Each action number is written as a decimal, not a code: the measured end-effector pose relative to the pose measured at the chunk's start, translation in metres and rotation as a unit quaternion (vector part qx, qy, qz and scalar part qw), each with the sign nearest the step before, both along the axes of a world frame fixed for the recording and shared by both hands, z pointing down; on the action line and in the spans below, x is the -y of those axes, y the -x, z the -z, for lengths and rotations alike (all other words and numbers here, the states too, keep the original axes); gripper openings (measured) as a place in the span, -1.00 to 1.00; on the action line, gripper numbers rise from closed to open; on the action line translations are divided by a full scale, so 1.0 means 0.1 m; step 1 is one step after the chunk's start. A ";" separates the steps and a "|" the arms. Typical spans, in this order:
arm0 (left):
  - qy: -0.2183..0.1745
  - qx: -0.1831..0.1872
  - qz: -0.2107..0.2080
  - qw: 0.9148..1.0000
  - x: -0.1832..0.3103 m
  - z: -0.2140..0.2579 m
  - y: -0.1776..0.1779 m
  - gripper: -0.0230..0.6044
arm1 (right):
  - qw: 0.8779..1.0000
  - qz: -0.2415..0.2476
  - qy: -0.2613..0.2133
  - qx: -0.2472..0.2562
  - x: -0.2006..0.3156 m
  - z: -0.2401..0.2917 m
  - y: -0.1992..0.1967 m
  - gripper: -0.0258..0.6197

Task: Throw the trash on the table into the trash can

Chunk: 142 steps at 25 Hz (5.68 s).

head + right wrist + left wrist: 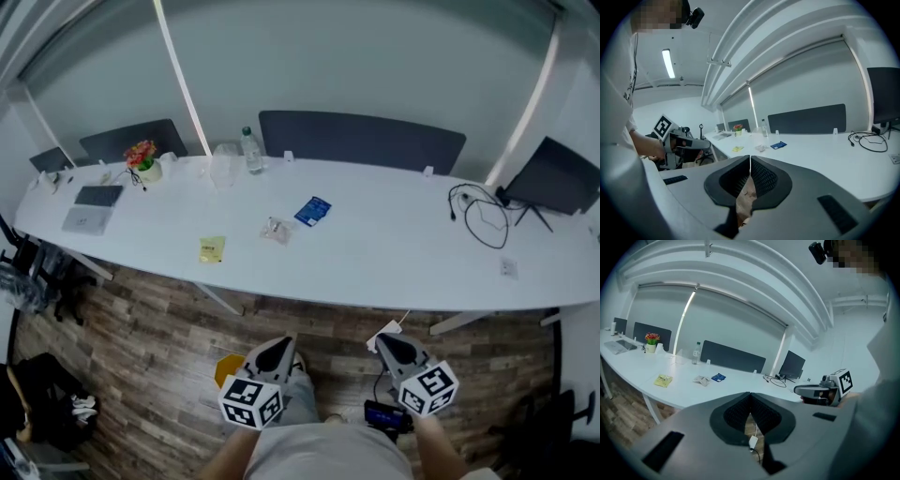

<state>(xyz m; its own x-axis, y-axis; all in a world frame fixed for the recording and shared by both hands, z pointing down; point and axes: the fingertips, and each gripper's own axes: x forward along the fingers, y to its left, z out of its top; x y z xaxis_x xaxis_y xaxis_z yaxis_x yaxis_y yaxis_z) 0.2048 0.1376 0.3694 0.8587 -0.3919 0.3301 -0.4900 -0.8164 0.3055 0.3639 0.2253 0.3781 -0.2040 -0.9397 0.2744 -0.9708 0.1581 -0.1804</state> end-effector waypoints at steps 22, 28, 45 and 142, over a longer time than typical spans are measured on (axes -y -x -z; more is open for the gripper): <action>0.002 -0.022 -0.007 1.000 2.02 0.22 -0.33 -0.93 | 0.999 -0.029 -0.003 -0.032 2.03 0.42 -0.52 -0.83; 0.002 -0.024 0.012 1.000 2.18 0.28 -0.46 -0.93 | 0.999 -0.009 -0.004 -0.031 2.29 0.47 -0.72 -0.83; 0.012 0.004 0.038 0.999 2.45 0.17 -0.68 -0.93 | 0.996 0.063 0.026 -0.053 2.80 0.27 -1.03 -0.83; 0.042 0.010 0.074 0.996 2.93 -0.26 -0.82 -0.93 | 0.985 0.111 0.129 -0.028 4.01 -0.48 -1.13 -0.80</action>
